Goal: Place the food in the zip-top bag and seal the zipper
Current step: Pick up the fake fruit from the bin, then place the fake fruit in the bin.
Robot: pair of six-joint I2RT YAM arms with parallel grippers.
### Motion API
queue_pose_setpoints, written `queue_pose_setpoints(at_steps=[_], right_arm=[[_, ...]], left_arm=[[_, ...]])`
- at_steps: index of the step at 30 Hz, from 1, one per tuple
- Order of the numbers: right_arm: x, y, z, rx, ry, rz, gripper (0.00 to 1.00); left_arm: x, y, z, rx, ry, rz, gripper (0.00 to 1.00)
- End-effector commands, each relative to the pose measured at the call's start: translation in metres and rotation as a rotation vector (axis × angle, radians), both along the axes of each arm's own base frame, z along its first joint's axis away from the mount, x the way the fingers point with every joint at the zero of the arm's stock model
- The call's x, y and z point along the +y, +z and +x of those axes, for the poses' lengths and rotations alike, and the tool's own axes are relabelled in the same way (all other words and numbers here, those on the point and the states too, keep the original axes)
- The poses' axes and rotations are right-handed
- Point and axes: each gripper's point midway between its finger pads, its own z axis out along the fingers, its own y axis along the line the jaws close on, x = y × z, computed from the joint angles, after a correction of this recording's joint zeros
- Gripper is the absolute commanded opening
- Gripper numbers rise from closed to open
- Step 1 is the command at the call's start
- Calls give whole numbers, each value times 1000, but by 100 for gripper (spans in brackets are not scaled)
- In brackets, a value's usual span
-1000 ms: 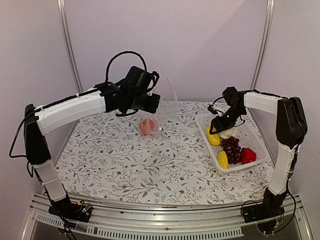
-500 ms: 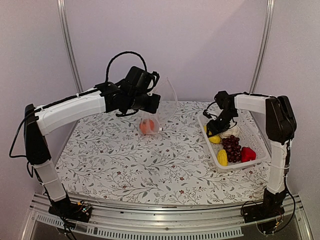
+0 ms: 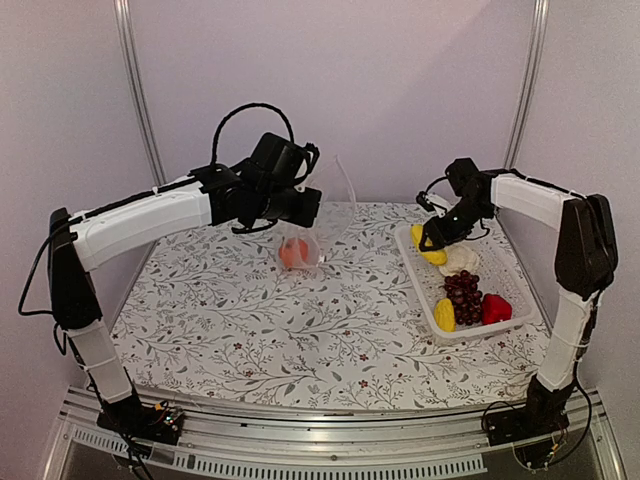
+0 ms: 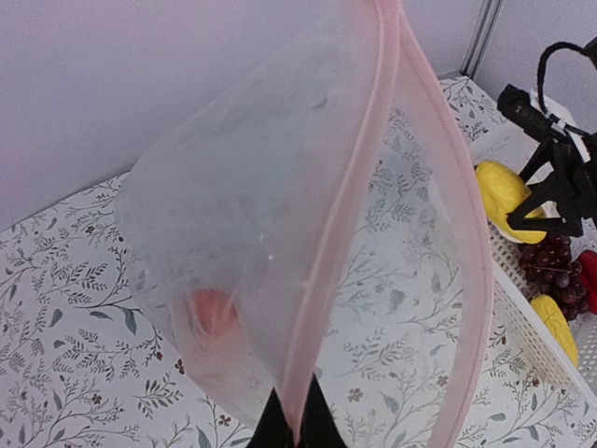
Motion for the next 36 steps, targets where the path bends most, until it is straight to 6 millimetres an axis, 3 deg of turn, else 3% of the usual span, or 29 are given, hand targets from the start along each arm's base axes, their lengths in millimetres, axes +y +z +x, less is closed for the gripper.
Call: queue_pose_setpoints(at_steps=[1, 9, 14, 18, 26, 36], right_arm=[[21, 79, -4, -156, 97, 159, 39], [64, 191, -29, -352, 277, 462, 33], [95, 239, -55, -416, 404, 630, 31], [118, 265, -78, -424, 508, 745, 30], [167, 280, -108, -446, 676, 830, 31], [201, 266, -108, -429, 753, 888, 31]], left_arm=[[-3, -1, -3, -3, -8, 5, 0], [-9, 2, -1, -2, -21, -7, 0], [-12, 5, -4, -1, -30, -26, 0], [-14, 10, -5, -4, -35, -48, 0], [-23, 16, -8, -4, -57, -87, 0], [-22, 34, -16, -18, -71, -125, 0]])
